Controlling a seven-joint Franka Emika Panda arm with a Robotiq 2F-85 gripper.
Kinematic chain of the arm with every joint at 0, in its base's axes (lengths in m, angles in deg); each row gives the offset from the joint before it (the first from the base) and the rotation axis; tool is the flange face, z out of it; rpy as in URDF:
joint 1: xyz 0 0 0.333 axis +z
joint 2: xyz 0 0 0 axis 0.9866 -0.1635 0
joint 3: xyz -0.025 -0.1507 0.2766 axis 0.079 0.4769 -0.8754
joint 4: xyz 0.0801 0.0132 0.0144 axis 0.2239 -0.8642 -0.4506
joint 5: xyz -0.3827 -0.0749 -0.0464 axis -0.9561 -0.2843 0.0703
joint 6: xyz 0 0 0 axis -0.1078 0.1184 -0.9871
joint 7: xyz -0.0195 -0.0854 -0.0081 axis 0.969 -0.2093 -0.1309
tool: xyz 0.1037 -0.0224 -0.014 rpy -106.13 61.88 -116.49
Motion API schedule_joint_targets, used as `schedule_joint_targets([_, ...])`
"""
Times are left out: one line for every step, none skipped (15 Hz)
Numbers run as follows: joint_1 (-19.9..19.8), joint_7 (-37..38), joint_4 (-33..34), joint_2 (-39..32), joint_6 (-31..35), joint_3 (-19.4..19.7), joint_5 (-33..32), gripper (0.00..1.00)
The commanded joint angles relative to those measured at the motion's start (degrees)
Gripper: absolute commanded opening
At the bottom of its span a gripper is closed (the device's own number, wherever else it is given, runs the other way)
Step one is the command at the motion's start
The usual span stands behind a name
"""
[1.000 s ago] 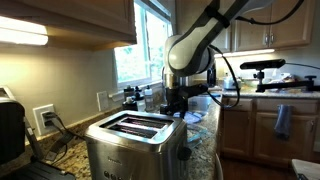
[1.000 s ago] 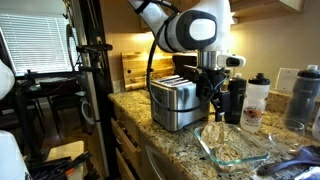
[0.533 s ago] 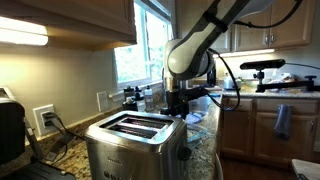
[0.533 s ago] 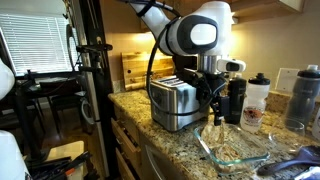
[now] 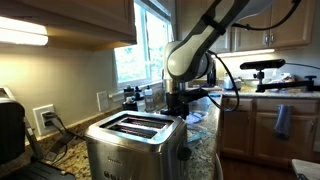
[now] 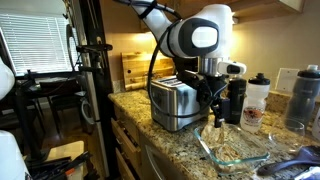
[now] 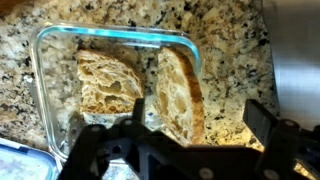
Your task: Remove one slice of bread from the glass bowl and place it inside the left slot on the toaster
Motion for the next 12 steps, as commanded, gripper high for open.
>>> schedule_joint_targets([-0.09,1.31,0.44,-0.68,1.13,0.46,0.02,1.0])
schedule_joint_targets([-0.1,1.27,0.51,-0.78,1.15,0.49,0.05,1.0])
schedule_joint_targets([-0.11,1.29,0.56,-0.83,1.17,0.52,0.04,1.0])
schedule_joint_targets([-0.11,1.29,0.58,-0.84,1.19,0.55,0.04,1.0])
schedule_joint_targets([-0.11,1.3,0.62,-0.85,1.18,0.57,0.03,1.0])
schedule_joint_targets([-0.12,1.28,0.66,-0.86,1.19,0.59,0.02,1.0])
schedule_joint_targets([-0.12,1.28,0.71,-0.9,1.21,0.61,-0.02,1.0])
schedule_joint_targets([-0.12,1.29,0.76,-0.92,1.26,0.64,-0.04,1.0])
schedule_joint_targets([-0.12,1.29,0.8,-0.95,1.3,0.66,-0.08,0.95])
schedule_joint_targets([-0.12,1.3,0.86,-0.97,1.3,0.68,-0.08,0.87])
schedule_joint_targets([-0.1,1.35,0.93,-1.02,1.3,0.7,-0.13,0.76])
schedule_joint_targets([-0.09,1.37,0.99,-1.05,1.29,0.71,-0.14,0.77])
